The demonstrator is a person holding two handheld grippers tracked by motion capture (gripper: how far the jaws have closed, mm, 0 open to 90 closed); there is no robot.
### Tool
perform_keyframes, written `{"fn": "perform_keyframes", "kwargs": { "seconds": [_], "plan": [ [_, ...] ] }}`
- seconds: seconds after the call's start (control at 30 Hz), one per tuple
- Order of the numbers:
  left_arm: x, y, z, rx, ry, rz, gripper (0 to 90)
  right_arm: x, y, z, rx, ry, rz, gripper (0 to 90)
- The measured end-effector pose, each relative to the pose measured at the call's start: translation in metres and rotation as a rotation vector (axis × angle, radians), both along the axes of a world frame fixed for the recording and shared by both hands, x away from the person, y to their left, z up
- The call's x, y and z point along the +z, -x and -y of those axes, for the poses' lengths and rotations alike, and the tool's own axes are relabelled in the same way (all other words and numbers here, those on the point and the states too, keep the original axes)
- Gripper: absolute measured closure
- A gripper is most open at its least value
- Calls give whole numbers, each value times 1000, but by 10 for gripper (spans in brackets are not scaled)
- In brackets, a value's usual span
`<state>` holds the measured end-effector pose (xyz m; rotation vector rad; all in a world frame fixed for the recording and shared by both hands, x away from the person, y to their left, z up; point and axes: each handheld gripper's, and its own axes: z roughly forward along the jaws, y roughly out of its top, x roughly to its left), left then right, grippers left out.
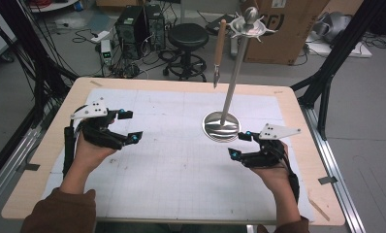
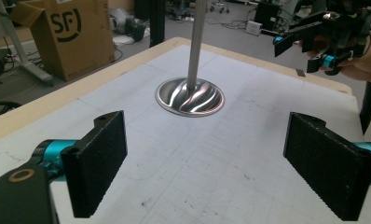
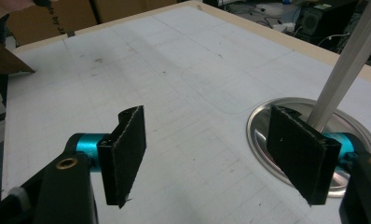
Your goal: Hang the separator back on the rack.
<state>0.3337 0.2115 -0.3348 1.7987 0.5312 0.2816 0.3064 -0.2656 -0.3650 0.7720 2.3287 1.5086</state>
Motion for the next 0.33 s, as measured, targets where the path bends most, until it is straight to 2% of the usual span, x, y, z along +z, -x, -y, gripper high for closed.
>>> {"fn": "perform_keyframes", "kwargs": {
  "seconds": [0.33],
  "plan": [
    [-6,0,-2,7,6,-10,133,0,0,1,-1,-1,4,280]
  ]
}}
